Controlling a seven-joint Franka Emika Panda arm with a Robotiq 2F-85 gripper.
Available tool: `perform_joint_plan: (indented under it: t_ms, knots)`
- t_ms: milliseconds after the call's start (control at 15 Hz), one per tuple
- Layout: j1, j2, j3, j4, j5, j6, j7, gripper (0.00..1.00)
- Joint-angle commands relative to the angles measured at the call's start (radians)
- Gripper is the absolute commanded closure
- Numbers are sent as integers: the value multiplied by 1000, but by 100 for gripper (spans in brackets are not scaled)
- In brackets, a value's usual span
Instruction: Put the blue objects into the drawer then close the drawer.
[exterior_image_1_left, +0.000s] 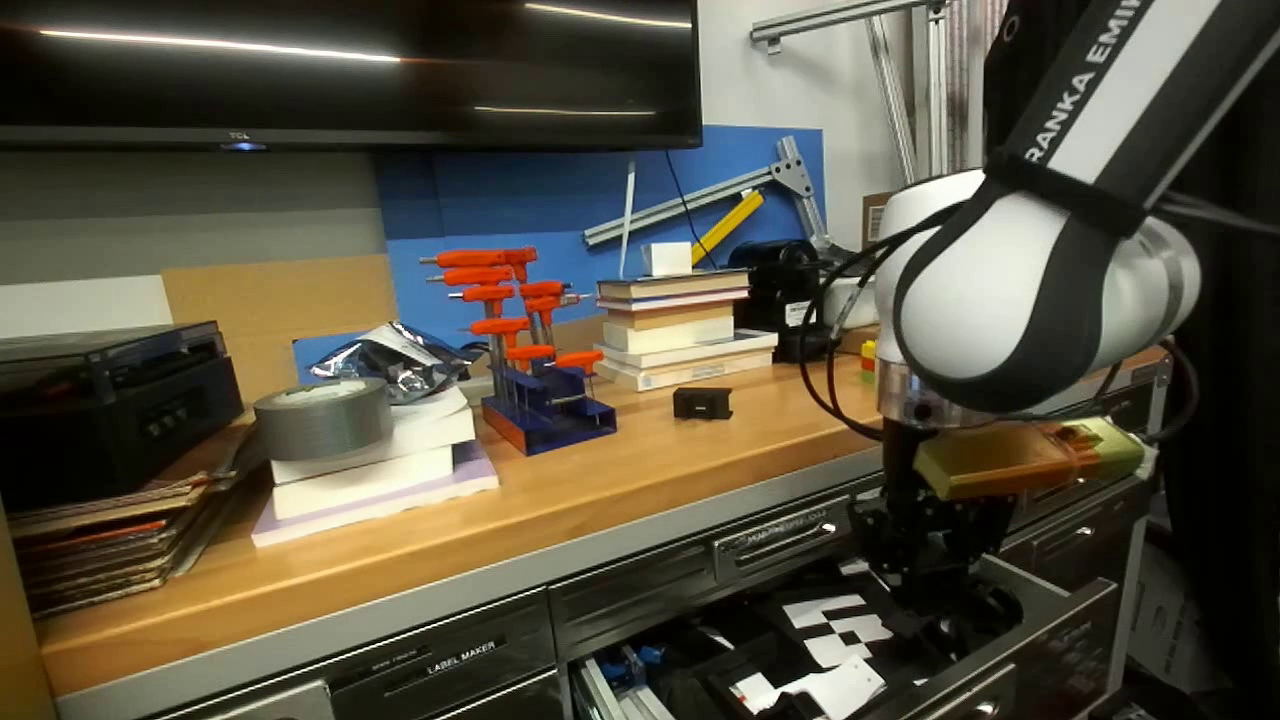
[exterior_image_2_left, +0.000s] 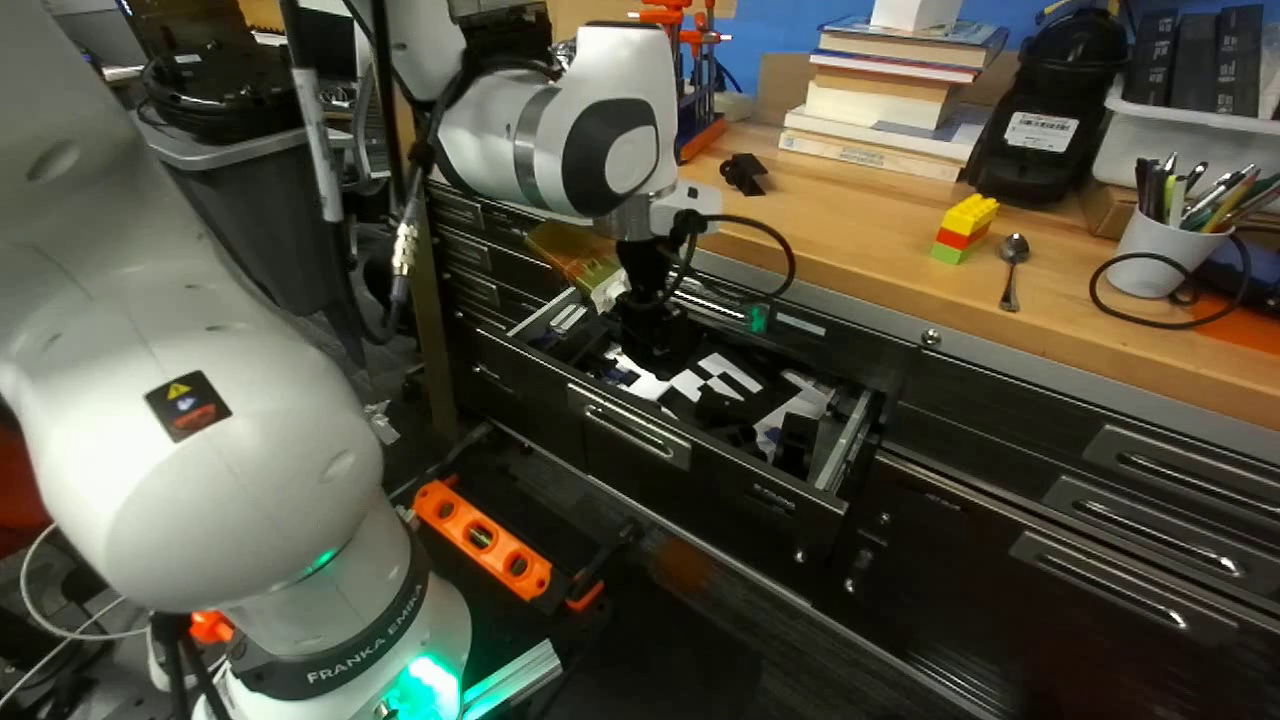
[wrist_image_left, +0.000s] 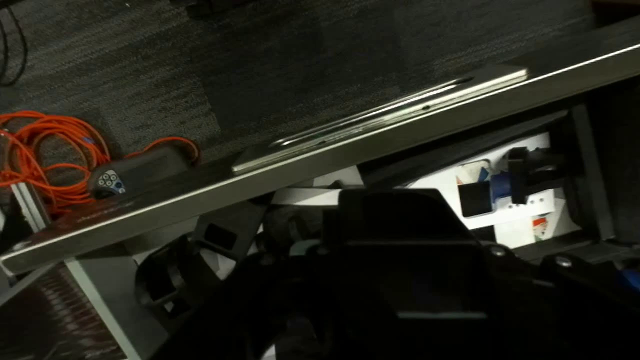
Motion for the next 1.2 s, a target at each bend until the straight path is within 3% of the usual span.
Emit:
perform_joint_plan:
  t_ms: [0,467,533,667,1133]
  knots:
    - [-29,104,-16,4,-103,117,148,72]
    - [62,254,-132,66,-245,222,318,72]
    - [37,271,-109,79,-272,230,336,72]
    - [54,301,-121,107,-302,239,354,72]
    - [30,403,-75,119,-267,375,286,72]
